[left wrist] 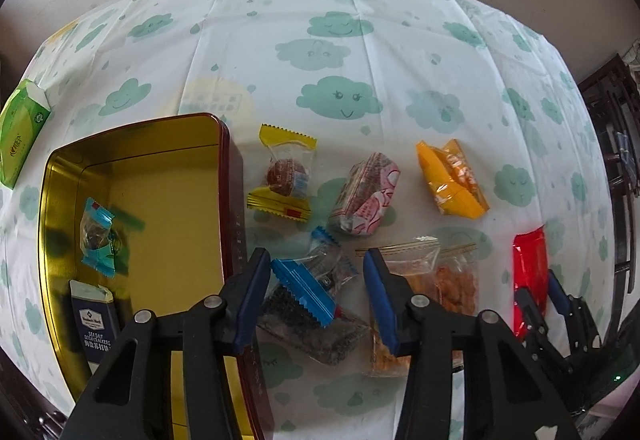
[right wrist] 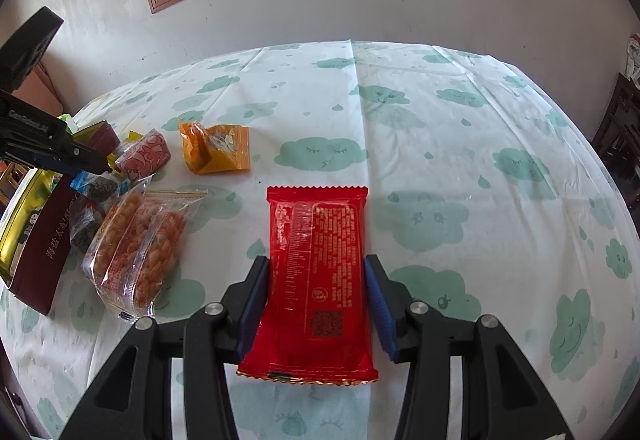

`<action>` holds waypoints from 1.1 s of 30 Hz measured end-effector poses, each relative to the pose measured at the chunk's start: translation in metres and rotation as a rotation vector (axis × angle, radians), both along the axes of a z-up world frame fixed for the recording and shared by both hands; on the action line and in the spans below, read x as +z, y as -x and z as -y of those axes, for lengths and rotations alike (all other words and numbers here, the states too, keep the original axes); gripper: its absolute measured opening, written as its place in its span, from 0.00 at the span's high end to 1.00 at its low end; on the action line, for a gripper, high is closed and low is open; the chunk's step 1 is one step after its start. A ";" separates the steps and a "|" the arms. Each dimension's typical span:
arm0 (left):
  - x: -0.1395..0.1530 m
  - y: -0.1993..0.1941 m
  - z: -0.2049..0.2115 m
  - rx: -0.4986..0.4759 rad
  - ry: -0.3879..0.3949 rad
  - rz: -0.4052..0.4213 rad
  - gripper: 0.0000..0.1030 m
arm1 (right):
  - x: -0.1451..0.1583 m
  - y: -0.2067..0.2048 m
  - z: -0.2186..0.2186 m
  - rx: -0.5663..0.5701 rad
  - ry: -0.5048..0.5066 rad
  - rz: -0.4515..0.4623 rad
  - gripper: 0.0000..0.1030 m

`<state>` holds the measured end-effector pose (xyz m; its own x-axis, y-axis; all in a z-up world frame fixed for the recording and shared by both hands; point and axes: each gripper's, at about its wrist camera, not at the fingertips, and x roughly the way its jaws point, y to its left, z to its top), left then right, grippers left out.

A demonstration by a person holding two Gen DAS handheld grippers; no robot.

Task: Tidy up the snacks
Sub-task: 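Grasp the red wafer pack with the right tool while the left tool grasps a blue-clipped snack bag, then lower the blue-clipped snack bag into the tin box and open the left tool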

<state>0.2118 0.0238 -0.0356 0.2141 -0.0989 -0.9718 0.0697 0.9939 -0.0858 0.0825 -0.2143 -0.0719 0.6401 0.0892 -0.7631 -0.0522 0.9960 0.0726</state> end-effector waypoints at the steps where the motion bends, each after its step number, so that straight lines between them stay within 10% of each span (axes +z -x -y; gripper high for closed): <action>1: -0.003 -0.001 0.000 0.002 0.000 -0.006 0.59 | 0.000 0.000 0.000 0.000 -0.002 0.000 0.53; 14: -0.017 -0.008 0.001 0.022 0.028 -0.026 0.71 | 0.000 0.000 0.001 0.000 -0.009 0.001 0.53; 33: 0.044 0.021 -0.001 -0.050 0.069 0.098 0.79 | 0.000 -0.001 -0.003 0.005 0.022 -0.003 0.51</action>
<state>0.1907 0.0247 0.0081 0.3008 -0.1777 -0.9370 0.1303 0.9809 -0.1443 0.0832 -0.2113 -0.0714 0.6377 0.0756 -0.7666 -0.0566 0.9971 0.0512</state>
